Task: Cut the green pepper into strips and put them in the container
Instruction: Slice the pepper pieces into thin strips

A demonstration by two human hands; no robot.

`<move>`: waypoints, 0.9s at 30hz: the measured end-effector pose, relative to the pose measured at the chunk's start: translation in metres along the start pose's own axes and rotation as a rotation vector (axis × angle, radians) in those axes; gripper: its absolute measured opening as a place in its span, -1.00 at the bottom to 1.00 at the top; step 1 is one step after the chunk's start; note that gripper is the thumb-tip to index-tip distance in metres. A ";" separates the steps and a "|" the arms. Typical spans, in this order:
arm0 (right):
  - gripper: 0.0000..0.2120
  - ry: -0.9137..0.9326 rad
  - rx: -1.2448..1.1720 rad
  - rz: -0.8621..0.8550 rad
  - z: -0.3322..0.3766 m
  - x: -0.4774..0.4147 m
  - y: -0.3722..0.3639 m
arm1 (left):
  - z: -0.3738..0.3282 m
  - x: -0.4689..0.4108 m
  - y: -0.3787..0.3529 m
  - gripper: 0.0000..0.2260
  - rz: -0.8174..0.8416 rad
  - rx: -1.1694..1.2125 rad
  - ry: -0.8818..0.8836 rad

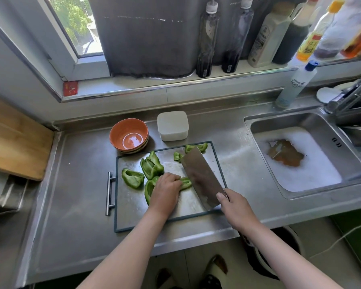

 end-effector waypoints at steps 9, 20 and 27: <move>-0.71 -0.062 -0.153 0.056 -0.016 0.002 -0.004 | 0.004 0.020 -0.013 -0.74 -0.039 -0.171 -0.239; -0.74 -0.050 -0.134 0.038 -0.020 0.009 -0.009 | 0.004 0.016 0.000 -0.73 0.005 -0.052 -0.168; -0.74 -0.060 -0.136 0.065 -0.024 0.008 -0.005 | 0.013 0.008 0.002 -0.75 0.036 0.060 -0.144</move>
Point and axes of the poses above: each hand's wrist, its own x-axis away from the middle knuckle, its own y-axis out of the back of the hand, z = x × y, the point moved 1 cm from there along -x, towards the middle knuckle, and after that the axes turned 1 degree about y, right-handed, at the moved point
